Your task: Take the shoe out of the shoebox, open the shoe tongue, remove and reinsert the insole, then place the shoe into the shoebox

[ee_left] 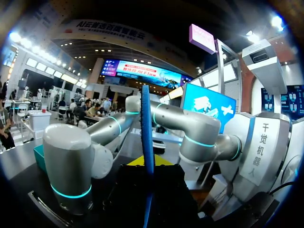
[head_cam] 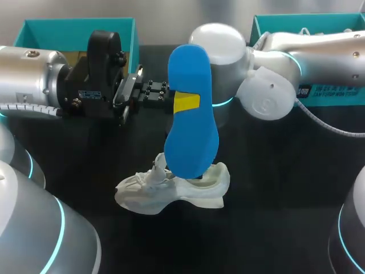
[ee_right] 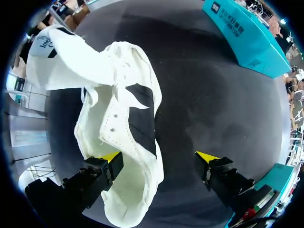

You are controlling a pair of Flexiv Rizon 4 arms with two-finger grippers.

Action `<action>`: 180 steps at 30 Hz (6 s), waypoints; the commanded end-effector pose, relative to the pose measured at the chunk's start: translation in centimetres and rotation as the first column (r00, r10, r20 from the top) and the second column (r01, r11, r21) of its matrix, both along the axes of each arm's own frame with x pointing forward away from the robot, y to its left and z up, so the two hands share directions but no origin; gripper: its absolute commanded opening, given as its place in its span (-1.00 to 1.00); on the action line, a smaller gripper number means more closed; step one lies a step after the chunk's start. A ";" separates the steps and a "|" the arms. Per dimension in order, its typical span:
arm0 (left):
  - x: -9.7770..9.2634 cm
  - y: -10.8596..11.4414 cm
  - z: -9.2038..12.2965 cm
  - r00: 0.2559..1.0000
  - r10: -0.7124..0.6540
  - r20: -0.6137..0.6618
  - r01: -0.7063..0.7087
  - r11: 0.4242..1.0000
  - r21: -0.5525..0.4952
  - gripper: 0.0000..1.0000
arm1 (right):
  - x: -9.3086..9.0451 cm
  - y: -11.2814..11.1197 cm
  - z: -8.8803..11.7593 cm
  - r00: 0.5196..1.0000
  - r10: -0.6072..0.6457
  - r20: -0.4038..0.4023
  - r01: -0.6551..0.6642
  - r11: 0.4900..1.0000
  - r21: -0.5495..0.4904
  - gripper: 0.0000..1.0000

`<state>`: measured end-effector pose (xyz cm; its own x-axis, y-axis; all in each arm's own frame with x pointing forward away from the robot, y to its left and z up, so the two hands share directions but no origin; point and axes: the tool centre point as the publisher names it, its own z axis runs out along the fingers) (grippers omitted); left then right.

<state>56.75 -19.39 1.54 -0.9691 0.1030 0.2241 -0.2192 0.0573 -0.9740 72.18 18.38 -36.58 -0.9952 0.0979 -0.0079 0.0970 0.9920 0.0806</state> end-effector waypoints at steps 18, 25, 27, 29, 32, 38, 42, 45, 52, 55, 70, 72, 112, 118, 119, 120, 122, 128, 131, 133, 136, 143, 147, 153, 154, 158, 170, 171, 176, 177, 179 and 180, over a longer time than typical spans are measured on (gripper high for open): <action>-0.1 0.0 0.0 1.000 0.002 0.000 -0.002 1.000 0.001 -1.00 | -0.5 1.4 -2.0 0.999 0.014 -0.040 -0.014 1.000 -0.004 -1.00; -0.1 0.0 0.0 1.000 0.002 0.000 -0.002 1.000 0.001 -1.00 | -1.0 1.7 -1.6 0.999 0.013 -0.039 -0.014 1.000 -0.017 -1.00; -0.1 0.0 0.0 1.000 0.002 0.000 -0.002 1.000 0.001 -1.00 | -1.1 1.6 -1.4 0.999 0.010 -0.036 -0.010 1.000 -0.024 -1.00; -0.1 0.0 0.0 1.000 0.002 0.000 -0.002 1.000 0.001 -1.00 | -1.4 1.6 -1.1 0.999 0.002 -0.037 -0.003 1.000 -0.029 -1.00; -0.1 0.0 0.0 1.000 0.002 0.000 -0.002 1.000 0.001 -1.00 | -1.8 1.6 -0.2 0.999 -0.020 -0.025 0.019 0.999 -0.041 -1.00; -0.1 0.0 0.0 1.000 0.002 0.000 -0.002 1.000 0.001 -1.00 | -2.3 1.0 2.0 0.994 -0.112 0.009 0.112 0.992 -0.058 -1.00; -0.1 0.0 0.0 1.000 0.002 0.000 -0.002 1.000 0.001 -1.00 | -2.7 0.4 3.0 0.971 -0.237 0.044 0.239 0.970 -0.047 -1.00; -0.1 0.0 0.0 1.000 0.002 0.000 -0.002 1.000 0.001 -1.00 | -3.0 0.5 3.7 0.931 -0.357 0.075 0.359 0.933 -0.026 -1.00; -0.1 0.0 0.0 1.000 0.002 0.000 -0.002 1.000 0.001 -1.00 | -3.4 1.1 5.0 0.827 -0.545 0.140 0.546 0.837 0.034 -1.00; -0.1 0.0 0.0 1.000 0.002 0.000 -0.002 1.000 0.001 -1.00 | -3.4 1.1 5.0 0.827 -0.545 0.140 0.546 0.837 0.034 -1.00; -0.1 0.0 0.0 1.000 0.002 0.000 -0.002 1.000 0.001 -1.00 | -4.3 0.0 4.9 0.608 -0.791 0.074 0.781 0.612 0.126 -1.00; -0.1 0.0 0.0 1.000 0.002 0.000 -0.002 1.000 0.001 -1.00 | -4.7 -0.4 5.0 0.542 -0.839 0.057 0.826 0.544 0.146 -1.00; -0.1 0.0 0.0 1.000 0.002 0.000 -0.002 1.000 0.001 -1.00 | -2.5 -4.4 3.9 0.304 -0.951 -0.051 0.948 0.297 0.115 -1.00; 2.1 0.8 4.1 0.998 0.047 0.043 -0.042 0.992 -0.119 -1.00 | -2.9 -4.1 3.7 0.281 -0.958 -0.057 0.957 0.275 0.096 -1.00; 2.5 1.2 4.4 0.997 0.059 0.042 -0.053 0.991 -0.126 -1.00 | -2.9 -4.1 3.6 0.275 -0.960 -0.062 0.959 0.269 0.088 -1.00; 2.9 1.7 4.6 0.997 0.067 0.045 -0.060 0.990 -0.129 -1.00 | -2.9 -4.0 3.6 0.266 -0.962 -0.061 0.962 0.261 0.082 -1.00; 3.5 2.5 4.6 0.995 0.088 0.046 -0.082 0.989 -0.120 -1.00 | -2.9 -4.0 3.5 0.248 -0.967 -0.064 0.967 0.244 0.069 -1.00; 4.3 4.5 4.1 0.991 0.129 0.035 -0.126 0.989 -0.072 -1.00 | -2.8 -3.6 3.3 0.172 -0.982 -0.081 0.985 0.169 0.046 -1.00; 4.3 5.3 3.9 0.991 0.132 0.030 -0.130 0.990 -0.059 -1.00 | -2.9 -3.1 3.1 0.142 -0.987 -0.082 0.989 0.137 0.057 -1.00; 4.2 5.7 3.7 0.990 0.136 0.022 -0.135 0.990 -0.049 -1.00 | -3.1 -2.6 2.9 0.124 -0.990 -0.070 0.991 0.120 0.054 -1.00; 4.1 6.4 3.4 0.990 0.138 0.018 -0.137 0.990 -0.033 -1.00 | -3.3 -2.1 2.9 0.123 -0.990 -0.068 0.991 0.119 0.060 -1.00; 4.5 7.6 2.7 0.987 0.161 -0.012 -0.161 0.987 -0.002 -1.00 | -3.3 -2.1 2.9 0.123 -0.990 -0.068 0.991 0.119 0.060 -1.00; 4.7 8.1 2.7 0.986 0.168 -0.017 -0.168 0.986 0.001 -1.00 | -3.3 -2.1 2.9 0.123 -0.990 -0.068 0.991 0.119 0.060 -1.00; 4.8 8.3 2.6 0.985 0.171 -0.026 -0.171 0.985 0.004 -1.00 | -3.6 -1.8 1.6 0.061 -0.991 -0.120 0.998 0.059 0.022 -1.00; 4.8 8.3 2.6 0.985 0.171 -0.026 -0.171 0.985 0.004 -1.00 | -3.6 -1.8 1.5 0.058 -0.991 -0.119 0.998 0.056 0.020 -1.00; 4.8 8.3 2.6 0.985 0.171 -0.026 -0.171 0.985 0.004 -1.00 | -3.8 -1.9 1.1 0.065 -0.989 -0.131 0.998 0.063 0.021 -1.00; 4.8 8.3 2.6 0.985 0.171 -0.026 -0.171 0.985 0.004 -1.00 | -4.1 -1.7 -0.6 0.109 -0.978 -0.178 0.994 0.113 -0.011 -1.00; 4.8 8.3 2.6 0.985 0.171 -0.026 -0.171 0.985 0.004 -1.00 | -4.1 -1.7 -0.8 0.107 -0.977 -0.182 0.994 0.112 -0.013 -1.00; 4.8 8.3 2.6 0.985 0.171 -0.026 -0.171 0.985 0.004 -1.00 | -4.3 -1.7 -1.8 0.098 -0.976 -0.194 0.994 0.106 -0.028 -1.00; 4.8 8.3 2.6 0.985 0.171 -0.026 -0.171 0.985 0.004 -1.00 | -4.3 -1.7 -1.9 0.097 -0.975 -0.202 0.994 0.105 -0.029 -1.00; 4.8 8.3 2.6 0.985 0.171 -0.026 -0.171 0.985 0.004 -1.00 | -4.4 -1.7 -2.1 0.098 -0.974 -0.203 0.994 0.106 -0.030 -1.00; 4.8 8.3 2.6 0.985 0.171 -0.026 -0.171 0.985 0.004 -1.00 | -4.4 -1.7 -2.2 0.097 -0.974 -0.203 0.994 0.106 -0.031 -1.00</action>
<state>61.59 -11.18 4.10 -0.9664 -0.0640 0.2490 -0.2505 0.0171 -0.9680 67.74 16.71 -38.25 -0.0008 0.9829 0.1843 0.9996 -0.0042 0.0267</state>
